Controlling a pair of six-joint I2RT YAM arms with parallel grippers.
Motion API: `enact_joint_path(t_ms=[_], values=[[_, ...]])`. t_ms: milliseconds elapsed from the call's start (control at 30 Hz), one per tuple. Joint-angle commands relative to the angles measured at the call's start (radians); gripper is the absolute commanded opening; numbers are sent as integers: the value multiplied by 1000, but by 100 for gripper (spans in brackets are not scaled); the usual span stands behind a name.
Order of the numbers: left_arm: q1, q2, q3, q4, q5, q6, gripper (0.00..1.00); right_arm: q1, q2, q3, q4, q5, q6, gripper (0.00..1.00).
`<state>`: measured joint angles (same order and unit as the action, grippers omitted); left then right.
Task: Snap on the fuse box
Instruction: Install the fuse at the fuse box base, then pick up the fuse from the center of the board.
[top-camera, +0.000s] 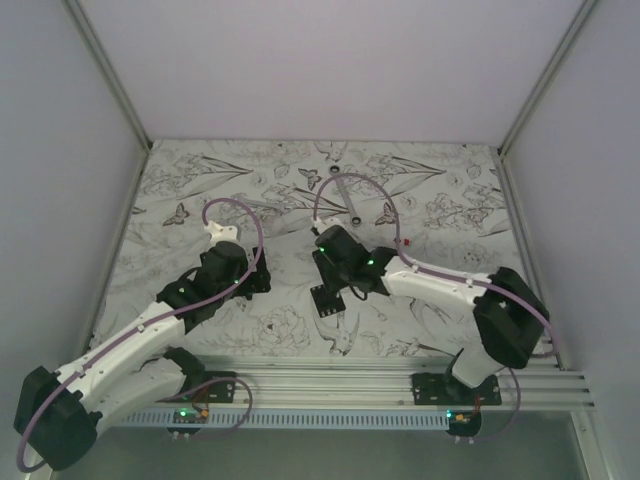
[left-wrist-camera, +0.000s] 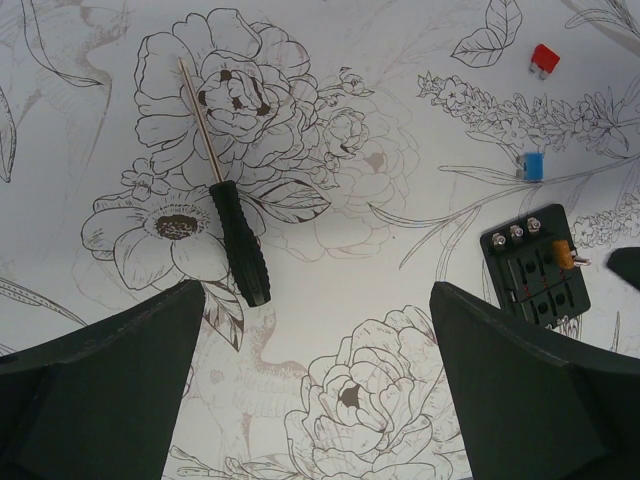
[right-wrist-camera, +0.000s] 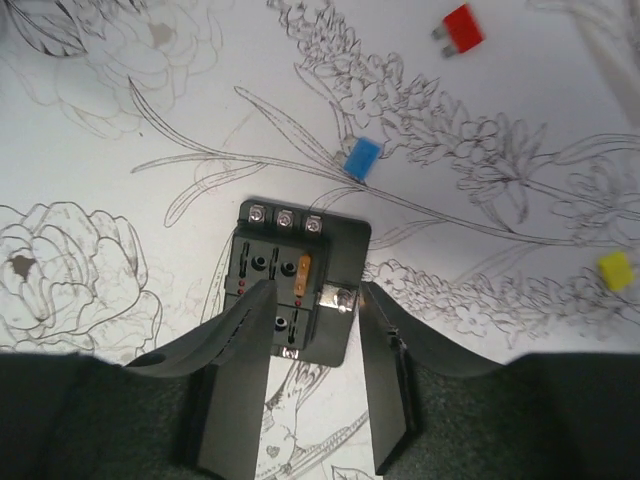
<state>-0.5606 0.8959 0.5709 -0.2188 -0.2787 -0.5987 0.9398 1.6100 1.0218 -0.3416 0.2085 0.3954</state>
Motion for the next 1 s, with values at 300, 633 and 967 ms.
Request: enact_joint_path(t_ms=[300, 633, 967], values=[[8, 10, -5, -21, 2, -4, 100, -251, -159, -84, -105, 135, 53, 58], [9, 6, -6, -23, 3, -1, 100, -336, -63, -98, -31, 182, 103, 56], [9, 5, -6, -23, 5, -1, 100, -360, 38, -83, 29, 153, 139, 50]])
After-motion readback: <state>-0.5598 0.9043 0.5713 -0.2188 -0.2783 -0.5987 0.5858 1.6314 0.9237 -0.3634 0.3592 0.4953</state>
